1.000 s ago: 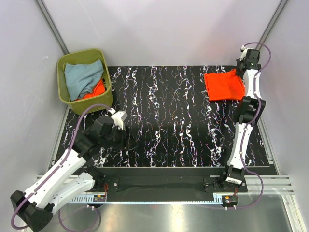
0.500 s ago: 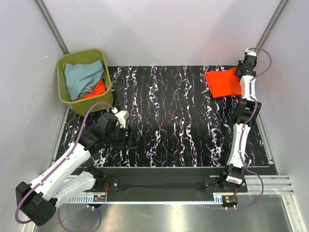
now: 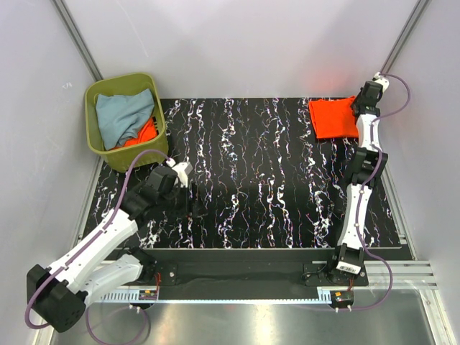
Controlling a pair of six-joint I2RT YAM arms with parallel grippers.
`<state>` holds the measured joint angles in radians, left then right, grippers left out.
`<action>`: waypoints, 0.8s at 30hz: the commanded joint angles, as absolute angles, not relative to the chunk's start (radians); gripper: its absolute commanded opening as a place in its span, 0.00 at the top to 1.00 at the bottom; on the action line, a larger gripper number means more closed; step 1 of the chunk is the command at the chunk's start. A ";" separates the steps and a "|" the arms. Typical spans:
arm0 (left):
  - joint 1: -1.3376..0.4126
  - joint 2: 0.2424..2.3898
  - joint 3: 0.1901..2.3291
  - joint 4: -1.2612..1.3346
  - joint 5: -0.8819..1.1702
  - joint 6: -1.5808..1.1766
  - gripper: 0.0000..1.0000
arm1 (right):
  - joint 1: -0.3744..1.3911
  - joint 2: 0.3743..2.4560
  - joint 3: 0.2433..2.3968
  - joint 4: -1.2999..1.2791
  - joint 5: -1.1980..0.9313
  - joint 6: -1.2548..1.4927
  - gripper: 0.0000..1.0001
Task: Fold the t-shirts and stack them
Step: Neatly place the folded tshirt to the corner, then reset both grippers
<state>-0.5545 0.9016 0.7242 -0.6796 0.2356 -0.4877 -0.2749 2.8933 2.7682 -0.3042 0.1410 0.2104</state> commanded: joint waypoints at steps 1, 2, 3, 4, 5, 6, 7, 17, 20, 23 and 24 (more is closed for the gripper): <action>-0.546 0.905 0.723 -0.634 0.238 -0.497 0.33 | -0.267 2.905 2.821 -0.230 0.166 0.233 0.99; -0.543 0.904 0.721 -0.632 0.238 -0.497 0.33 | -0.267 2.905 2.821 -0.232 0.163 0.232 0.90; -0.545 0.907 0.721 -0.632 0.241 -0.497 0.33 | -0.267 2.899 2.815 -0.233 0.167 0.226 0.74; -0.542 0.907 0.722 -0.632 0.245 -0.497 0.33 | -0.267 2.892 2.806 -0.236 0.179 0.204 0.60; -0.541 0.907 0.724 -0.634 0.247 -0.495 0.33 | -0.267 2.879 2.795 -0.236 0.189 0.186 0.49; -0.543 0.904 0.726 -0.634 0.250 -0.495 0.33 | -0.267 2.850 2.780 -0.242 0.202 0.167 0.48; -0.542 0.902 0.729 -0.634 0.252 -0.494 0.33 | -0.267 2.835 2.775 -0.250 0.240 0.144 0.47; -0.538 0.815 0.718 -0.615 0.238 -0.587 0.31 | -0.209 2.317 2.448 -0.537 0.336 0.115 0.00; -0.538 0.792 0.700 -0.597 0.255 -0.652 0.28 | -0.161 2.156 2.271 -0.635 0.273 0.216 0.00; -0.538 0.724 0.649 -0.552 0.267 -0.736 0.24 | -0.109 1.994 2.022 -0.683 0.103 0.327 0.00; -0.538 0.703 0.632 -0.532 0.267 -0.755 0.23 | -0.094 1.953 1.949 -0.680 0.025 0.350 0.00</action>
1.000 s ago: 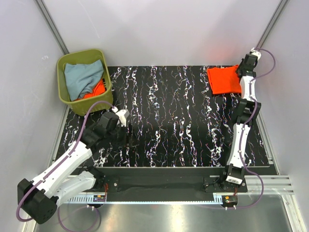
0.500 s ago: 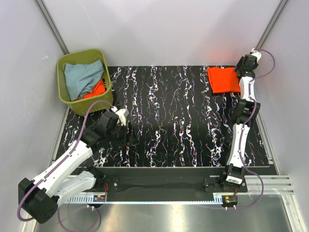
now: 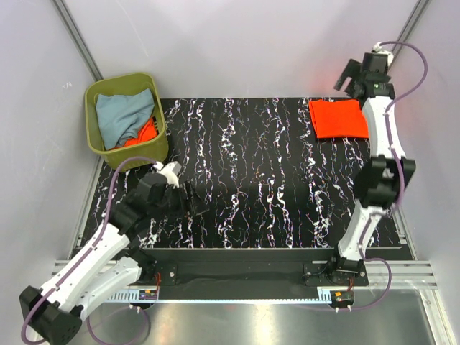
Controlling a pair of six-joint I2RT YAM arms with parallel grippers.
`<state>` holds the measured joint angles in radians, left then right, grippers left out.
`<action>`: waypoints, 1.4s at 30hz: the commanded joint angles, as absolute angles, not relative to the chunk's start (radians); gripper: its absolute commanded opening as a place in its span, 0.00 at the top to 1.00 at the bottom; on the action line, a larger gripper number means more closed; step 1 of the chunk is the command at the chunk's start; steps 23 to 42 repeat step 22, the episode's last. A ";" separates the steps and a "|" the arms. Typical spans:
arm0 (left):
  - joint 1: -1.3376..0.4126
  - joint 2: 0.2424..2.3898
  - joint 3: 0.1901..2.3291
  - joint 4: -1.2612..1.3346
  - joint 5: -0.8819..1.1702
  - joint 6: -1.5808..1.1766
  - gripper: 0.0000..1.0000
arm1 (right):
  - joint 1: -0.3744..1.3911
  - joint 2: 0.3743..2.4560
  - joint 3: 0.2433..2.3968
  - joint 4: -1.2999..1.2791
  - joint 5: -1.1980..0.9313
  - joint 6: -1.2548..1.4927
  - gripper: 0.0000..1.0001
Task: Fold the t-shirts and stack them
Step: Reset both grippers
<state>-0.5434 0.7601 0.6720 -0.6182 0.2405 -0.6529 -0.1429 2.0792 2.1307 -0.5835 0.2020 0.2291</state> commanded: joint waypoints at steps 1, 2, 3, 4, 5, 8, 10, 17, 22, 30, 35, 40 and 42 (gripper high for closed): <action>-0.538 0.678 0.612 -0.514 0.267 -0.796 0.22 | -0.075 1.910 1.877 -0.678 -0.029 0.409 0.00; -0.537 0.655 0.576 -0.476 0.258 -0.814 0.21 | -0.071 1.829 1.805 -0.670 -0.079 0.435 0.00; -0.538 0.605 0.552 -0.448 0.253 -0.836 0.21 | -0.068 1.788 1.652 -0.649 -0.171 0.468 0.00; -0.538 0.580 0.528 -0.419 0.250 -0.856 0.20 | -0.064 1.746 1.575 -0.631 -0.225 0.529 0.00; -0.537 0.533 0.472 -0.360 0.245 -0.900 0.19 | -0.063 1.662 1.430 -0.606 -0.279 0.541 0.01; -0.537 0.447 0.352 -0.232 0.245 -1.007 0.18 | -0.063 1.486 1.175 -0.565 -0.385 0.600 0.00; -0.535 0.411 0.301 -0.168 0.242 -1.054 0.18 | -0.063 1.387 1.045 -0.497 -0.468 0.626 0.00; -0.532 0.396 0.160 0.095 0.242 -1.176 0.13 | -0.063 1.030 0.603 -0.384 -0.524 0.690 0.00; -0.531 0.364 0.124 0.141 0.253 -1.221 0.12 | -0.063 0.934 0.476 -0.288 -0.629 0.755 0.00; -0.531 0.364 0.124 0.141 0.253 -1.221 0.12 | -0.063 0.934 0.476 -0.288 -0.629 0.755 0.00; -0.531 0.364 0.124 0.141 0.253 -1.221 0.12 | -0.063 0.934 0.476 -0.288 -0.629 0.755 0.00; -0.531 0.364 0.124 0.141 0.253 -1.221 0.12 | -0.063 0.934 0.476 -0.288 -0.629 0.755 0.00; -0.531 0.364 0.124 0.141 0.253 -1.221 0.12 | -0.063 0.934 0.476 -0.288 -0.629 0.755 0.00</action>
